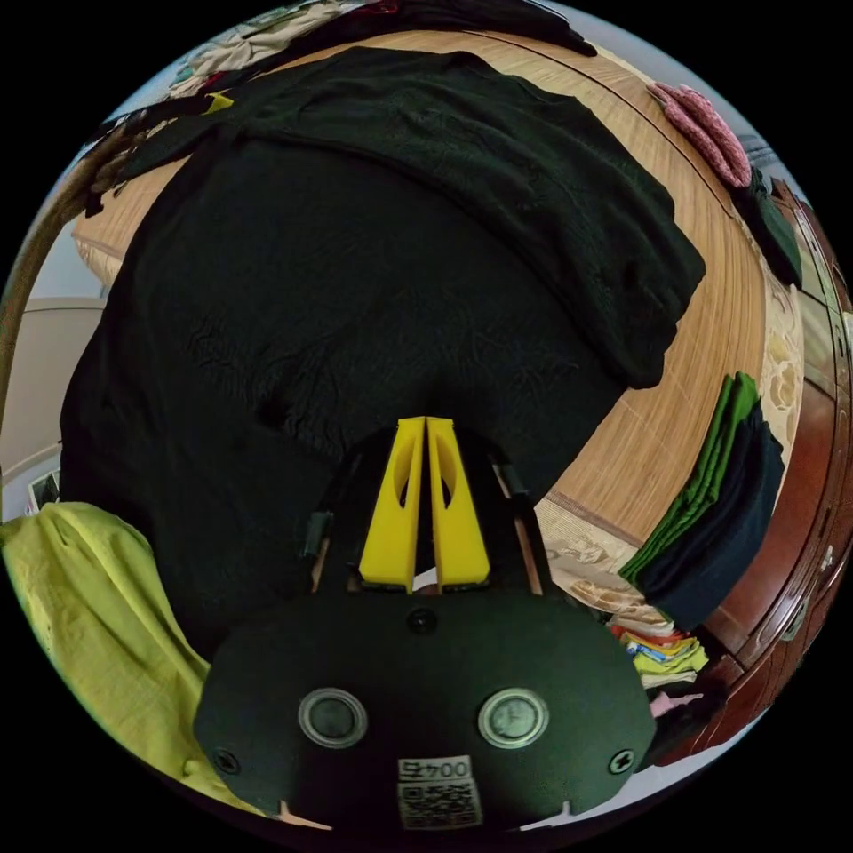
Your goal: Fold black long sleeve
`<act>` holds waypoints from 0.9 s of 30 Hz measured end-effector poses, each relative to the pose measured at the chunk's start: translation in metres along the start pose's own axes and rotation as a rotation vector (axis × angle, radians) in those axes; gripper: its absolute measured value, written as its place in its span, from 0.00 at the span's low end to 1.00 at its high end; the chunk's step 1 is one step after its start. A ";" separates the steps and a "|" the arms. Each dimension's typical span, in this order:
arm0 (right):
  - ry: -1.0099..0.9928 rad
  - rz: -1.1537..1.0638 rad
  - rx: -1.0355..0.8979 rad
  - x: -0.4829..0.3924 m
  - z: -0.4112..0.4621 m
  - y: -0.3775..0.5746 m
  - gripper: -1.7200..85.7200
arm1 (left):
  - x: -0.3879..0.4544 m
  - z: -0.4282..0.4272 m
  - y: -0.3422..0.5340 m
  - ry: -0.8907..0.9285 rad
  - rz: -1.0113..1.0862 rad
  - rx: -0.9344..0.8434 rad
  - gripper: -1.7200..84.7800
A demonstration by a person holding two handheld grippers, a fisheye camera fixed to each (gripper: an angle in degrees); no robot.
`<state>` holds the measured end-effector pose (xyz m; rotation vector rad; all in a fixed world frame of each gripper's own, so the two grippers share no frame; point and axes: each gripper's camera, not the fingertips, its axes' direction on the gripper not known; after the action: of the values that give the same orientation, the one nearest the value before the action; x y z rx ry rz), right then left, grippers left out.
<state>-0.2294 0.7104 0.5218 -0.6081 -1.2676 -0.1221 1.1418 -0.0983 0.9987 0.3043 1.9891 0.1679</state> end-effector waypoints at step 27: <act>-0.387 0.440 0.762 0.009 0.009 0.113 0.13 | -0.066 0.050 -0.049 0.243 -0.249 -0.050 0.18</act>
<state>-0.1877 0.8116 0.4904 -0.2300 -1.3910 0.8456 1.2071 -0.1653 1.0225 0.0011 2.2389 0.0984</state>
